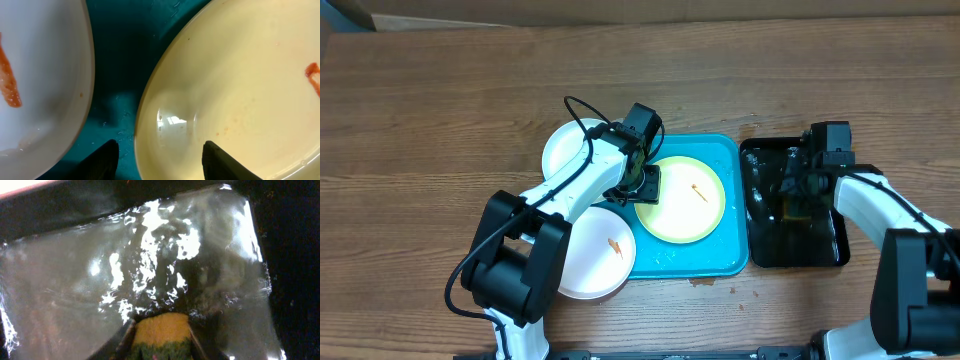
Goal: Clean dirty plates on tray and stack at the side
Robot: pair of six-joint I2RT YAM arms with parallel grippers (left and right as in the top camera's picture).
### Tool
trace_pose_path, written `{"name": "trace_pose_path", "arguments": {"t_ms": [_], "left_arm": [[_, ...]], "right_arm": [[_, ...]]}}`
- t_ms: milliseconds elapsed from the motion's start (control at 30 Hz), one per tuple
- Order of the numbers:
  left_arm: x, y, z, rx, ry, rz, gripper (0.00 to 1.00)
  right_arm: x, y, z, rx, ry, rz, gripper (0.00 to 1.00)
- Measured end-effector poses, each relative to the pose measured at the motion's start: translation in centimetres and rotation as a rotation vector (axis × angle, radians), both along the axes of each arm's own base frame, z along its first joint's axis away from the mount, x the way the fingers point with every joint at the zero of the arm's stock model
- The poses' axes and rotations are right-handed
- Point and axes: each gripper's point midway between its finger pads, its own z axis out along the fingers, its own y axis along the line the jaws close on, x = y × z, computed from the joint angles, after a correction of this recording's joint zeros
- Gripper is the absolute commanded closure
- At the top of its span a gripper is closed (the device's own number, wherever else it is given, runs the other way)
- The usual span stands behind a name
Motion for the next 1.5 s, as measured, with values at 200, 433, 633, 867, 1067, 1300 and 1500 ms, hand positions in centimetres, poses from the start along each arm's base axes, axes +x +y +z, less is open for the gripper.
{"name": "trace_pose_path", "arguments": {"t_ms": [200, 433, 633, 867, 1067, 1300, 1500], "left_arm": [[-0.1, 0.1, 0.0, 0.003, 0.005, 0.000, 0.49], [-0.5, 0.0, 0.0, 0.009, 0.017, -0.003, 0.60], [-0.9, -1.0, 0.0, 0.005, 0.009, -0.032, 0.64], [-0.9, -0.8, -0.1, 0.030, -0.002, -0.014, 0.74], [-0.7, -0.5, -0.1, 0.047, -0.008, 0.003, 0.78], [-1.1, -0.3, -0.5, 0.053, 0.008, 0.046, 0.78], [-1.2, -0.2, -0.8, 0.055, 0.011, 0.062, 0.78]], "right_arm": [[-2.0, 0.5, 0.9, 0.023, 0.060, 0.014, 0.53], [-4.2, 0.7, 0.5, 0.038, 0.154, 0.018, 0.51], [-5.4, 1.2, 0.2, 0.063, 0.201, 0.023, 0.51], [-5.5, 1.3, 0.2, 0.067, 0.204, 0.024, 0.45], [-5.6, 1.3, 0.2, 0.069, 0.209, 0.025, 0.43], [-5.6, 1.3, 0.2, 0.068, 0.210, 0.026, 0.40], [-6.5, 1.3, 0.1, 0.070, 0.246, 0.025, 0.35]]}}
